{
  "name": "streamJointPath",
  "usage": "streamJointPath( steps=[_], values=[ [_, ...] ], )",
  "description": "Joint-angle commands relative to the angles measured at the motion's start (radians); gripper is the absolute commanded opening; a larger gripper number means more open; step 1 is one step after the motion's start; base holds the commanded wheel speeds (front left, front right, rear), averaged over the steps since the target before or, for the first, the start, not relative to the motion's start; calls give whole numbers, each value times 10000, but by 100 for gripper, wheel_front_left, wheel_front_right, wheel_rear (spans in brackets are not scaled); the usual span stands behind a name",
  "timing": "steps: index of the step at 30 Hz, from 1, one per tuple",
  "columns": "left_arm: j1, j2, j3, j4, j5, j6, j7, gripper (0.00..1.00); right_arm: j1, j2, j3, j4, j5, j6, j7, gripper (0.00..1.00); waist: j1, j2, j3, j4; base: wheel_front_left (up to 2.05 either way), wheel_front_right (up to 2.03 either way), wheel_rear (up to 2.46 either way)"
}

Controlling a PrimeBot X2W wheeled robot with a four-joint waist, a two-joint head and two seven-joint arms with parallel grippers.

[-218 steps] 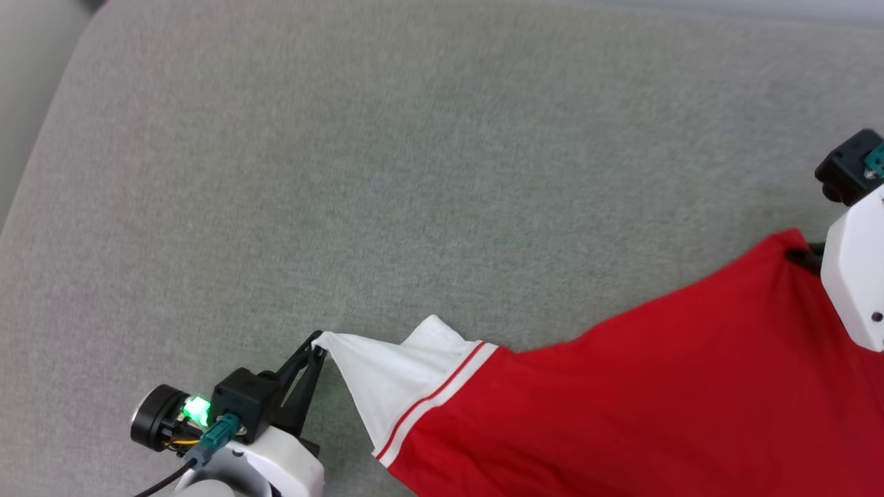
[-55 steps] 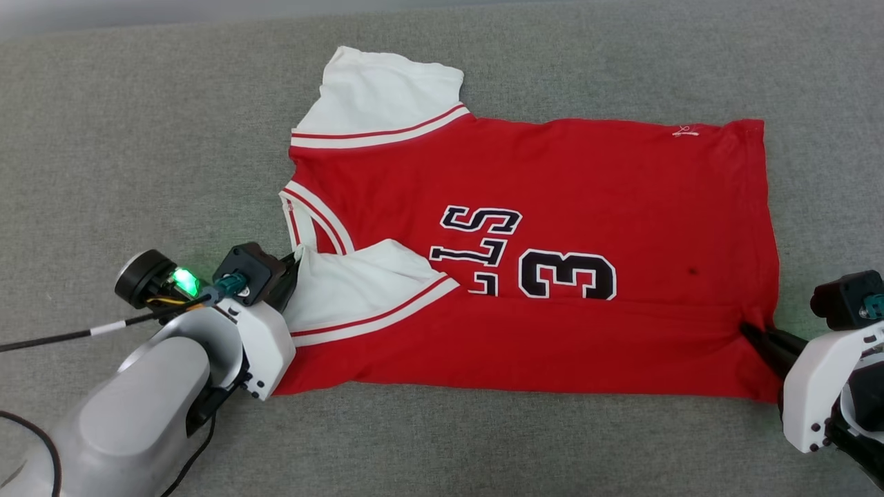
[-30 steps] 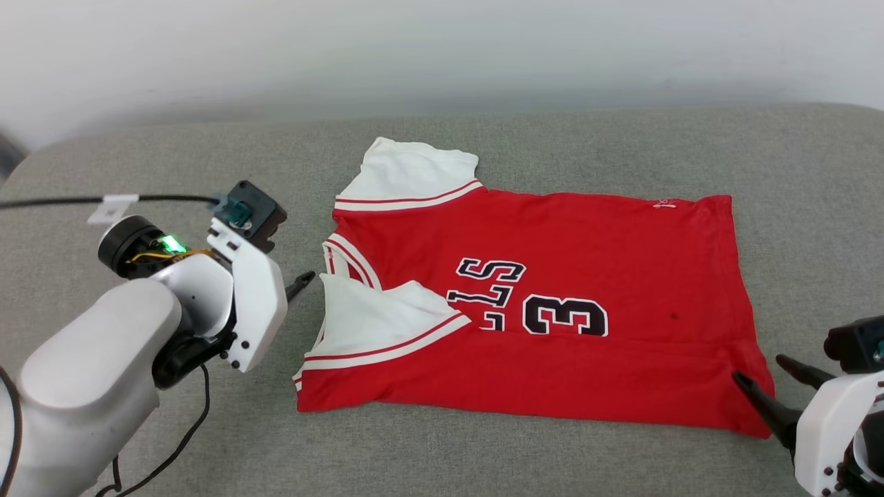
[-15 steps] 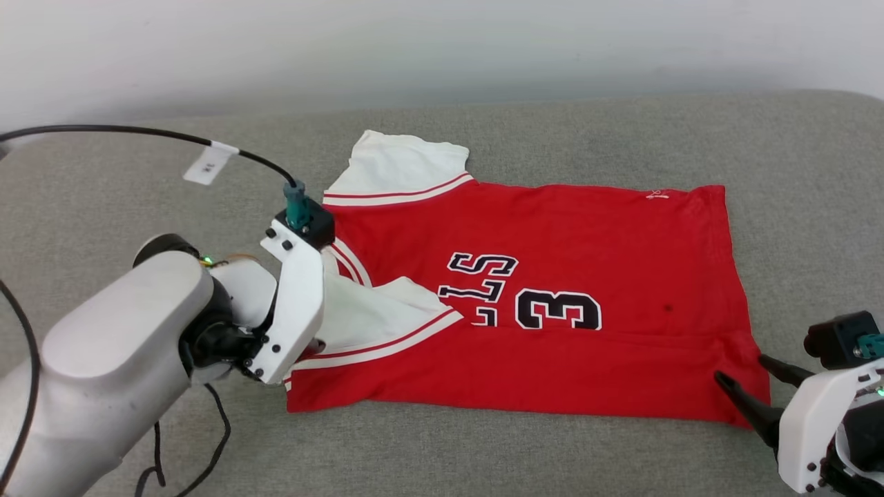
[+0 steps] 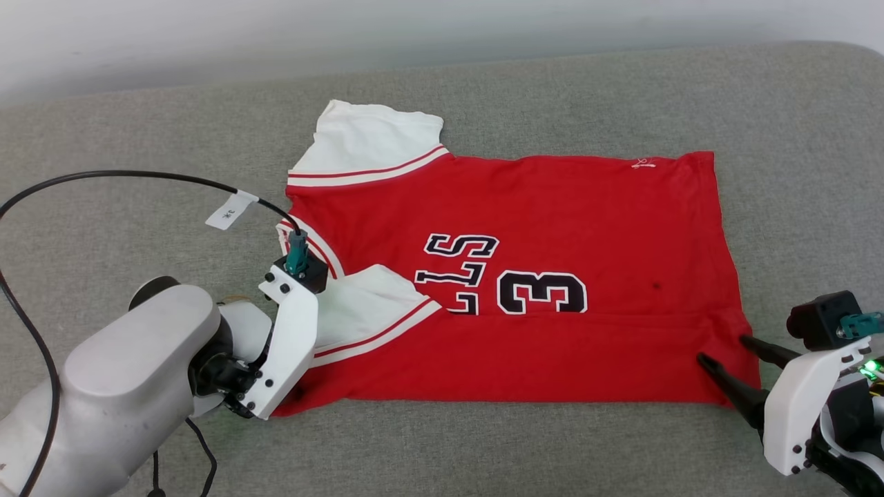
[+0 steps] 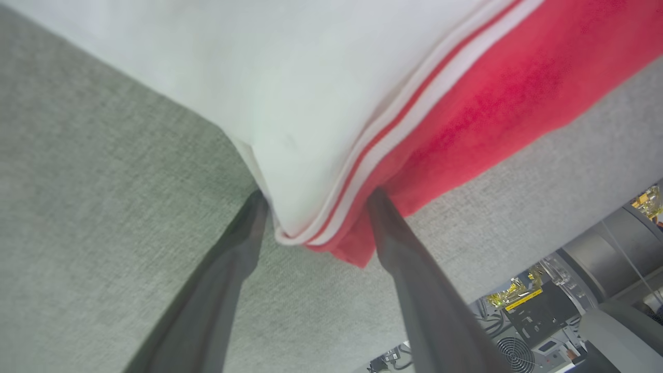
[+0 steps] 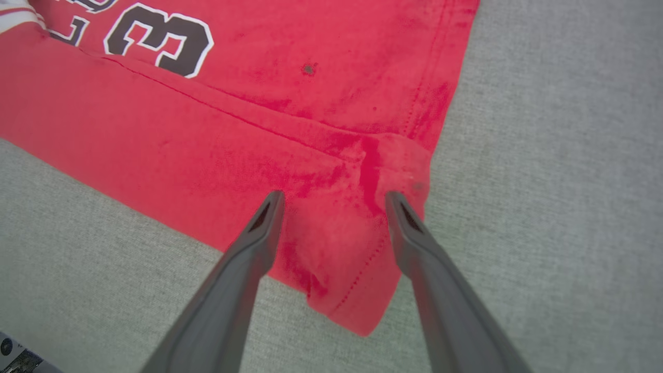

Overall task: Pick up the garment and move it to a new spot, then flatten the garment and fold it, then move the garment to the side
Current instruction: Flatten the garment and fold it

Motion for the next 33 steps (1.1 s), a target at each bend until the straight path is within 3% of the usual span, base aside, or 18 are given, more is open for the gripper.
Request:
streamJointPath(
  steps=[1,4,5,6,14,23,26,33],
  values=[
    [426,43,-227,180,-24,-25,-32,100,-209,15,27,29,66,-8,-76,100,0,0,88,-58,0,0,0],
    [627,5,-447,237,-74,-49,-101,100,-285,-82,6,26,113,-8,-51,100,0,0,123,-67,0,0,0],
    [656,-3,-498,236,-95,-50,-131,45,-311,-129,1,8,113,-8,-20,100,0,0,115,-64,0,0,0],
    [667,-25,-536,226,-105,-54,-195,2,-374,-183,0,-30,109,-8,17,100,0,0,87,-54,0,0,0],
    [397,36,-877,-409,-288,-57,-763,0,-802,-1297,199,-777,375,-8,1212,100,0,0,-460,181,0,0,0],
    [-239,289,-1226,-1087,-431,-52,-1189,0,-1787,-3215,1346,-1218,1675,-8,4589,100,0,0,-423,571,0,0,0],
    [-454,234,-1306,-1174,-468,-53,-1350,0,-1950,-3126,1636,-691,1991,-8,5270,100,0,0,-194,722,0,0,0],
    [-760,277,-1393,-1223,-424,-53,-1553,0,-1787,-2118,2060,490,2131,-8,5041,100,0,0,263,858,0,0,0]
  ],
)
